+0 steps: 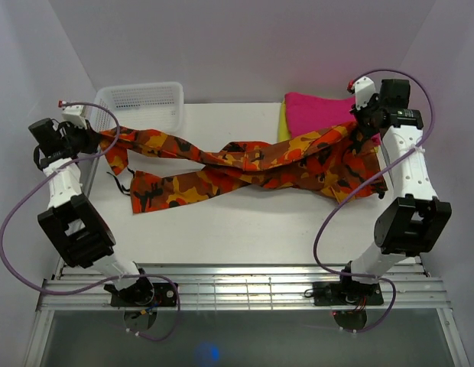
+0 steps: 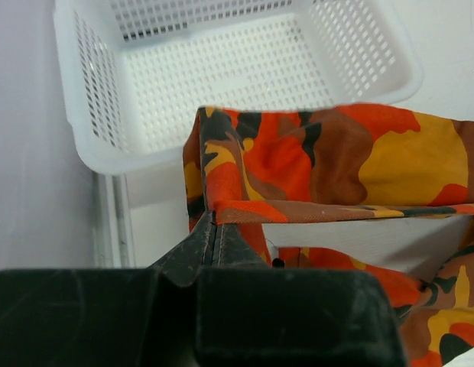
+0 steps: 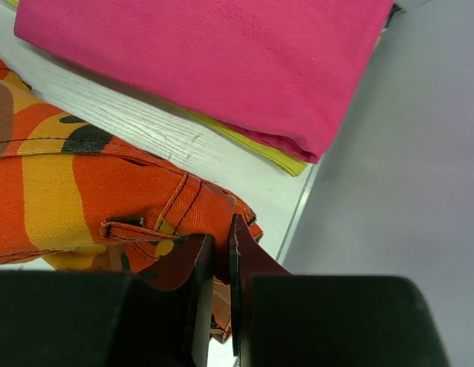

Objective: Fold and stack the trousers
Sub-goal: Flatten the trousers out

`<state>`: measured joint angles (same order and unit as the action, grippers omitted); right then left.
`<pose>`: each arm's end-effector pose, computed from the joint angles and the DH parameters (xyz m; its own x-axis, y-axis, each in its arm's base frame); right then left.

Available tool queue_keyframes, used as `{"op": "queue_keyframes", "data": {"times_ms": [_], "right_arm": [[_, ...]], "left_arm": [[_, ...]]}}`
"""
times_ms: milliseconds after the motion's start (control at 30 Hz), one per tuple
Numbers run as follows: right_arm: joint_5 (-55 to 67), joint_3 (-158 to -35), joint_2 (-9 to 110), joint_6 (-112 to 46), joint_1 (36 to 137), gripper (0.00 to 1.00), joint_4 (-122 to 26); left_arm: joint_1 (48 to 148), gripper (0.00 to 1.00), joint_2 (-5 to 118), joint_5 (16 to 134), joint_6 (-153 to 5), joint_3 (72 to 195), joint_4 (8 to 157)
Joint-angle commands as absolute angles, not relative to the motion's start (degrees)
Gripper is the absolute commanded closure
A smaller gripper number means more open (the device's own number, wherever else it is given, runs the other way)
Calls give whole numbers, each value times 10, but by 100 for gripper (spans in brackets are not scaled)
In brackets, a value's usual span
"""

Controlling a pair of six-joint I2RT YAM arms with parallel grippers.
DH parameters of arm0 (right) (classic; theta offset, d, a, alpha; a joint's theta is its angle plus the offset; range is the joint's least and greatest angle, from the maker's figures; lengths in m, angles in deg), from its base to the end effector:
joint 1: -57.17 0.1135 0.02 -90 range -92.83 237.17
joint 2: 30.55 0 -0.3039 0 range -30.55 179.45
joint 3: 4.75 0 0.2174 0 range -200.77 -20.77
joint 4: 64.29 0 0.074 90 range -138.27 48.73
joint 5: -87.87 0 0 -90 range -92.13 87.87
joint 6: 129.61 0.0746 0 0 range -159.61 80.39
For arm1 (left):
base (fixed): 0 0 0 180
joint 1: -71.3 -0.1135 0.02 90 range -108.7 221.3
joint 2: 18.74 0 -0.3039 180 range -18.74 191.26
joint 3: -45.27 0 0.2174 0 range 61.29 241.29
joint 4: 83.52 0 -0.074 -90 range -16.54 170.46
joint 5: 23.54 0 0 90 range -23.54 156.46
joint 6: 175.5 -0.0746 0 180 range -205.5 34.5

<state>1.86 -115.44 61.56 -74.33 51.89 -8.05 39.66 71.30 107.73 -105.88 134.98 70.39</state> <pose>0.3537 -0.0275 0.3958 -0.5211 -0.5224 -0.6749 -0.3161 0.8527 -0.4160 0.3273 0.1439 0.3583 -0.3173 0.1120 -0.9417 0.2338 0.9716 0.0368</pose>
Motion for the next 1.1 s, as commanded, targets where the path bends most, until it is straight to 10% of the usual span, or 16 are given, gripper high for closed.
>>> {"op": "queue_keyframes", "data": {"times_ms": [0, 67, 133, 167, 500, 733, 1067], "right_arm": [[23, -1203, 649, -689, 513, 92, -121], [20, -1217, 673, -676, 513, 92, -118], [10, -1226, 686, -664, 513, 92, -112], [9, -1232, 692, -662, 513, 92, -107], [66, -1316, 766, -627, 513, 76, 2], [52, -1363, 769, -668, 487, 3, 79], [118, -1185, 635, -788, 348, 5, 153]], "left_arm": [[393, 100, 758, 1051, -990, 1406, 721], [395, 95, 795, 1053, -1006, 1433, 656], [397, 46, 821, 1036, -1038, 1496, 583], [397, 40, 829, 1021, -1051, 1509, 549], [383, 14, 653, 1057, -1383, 1316, 267], [393, 4, 619, 1067, -1375, 1201, 227], [426, 2, 687, 1026, -1285, 1169, 317]]}}
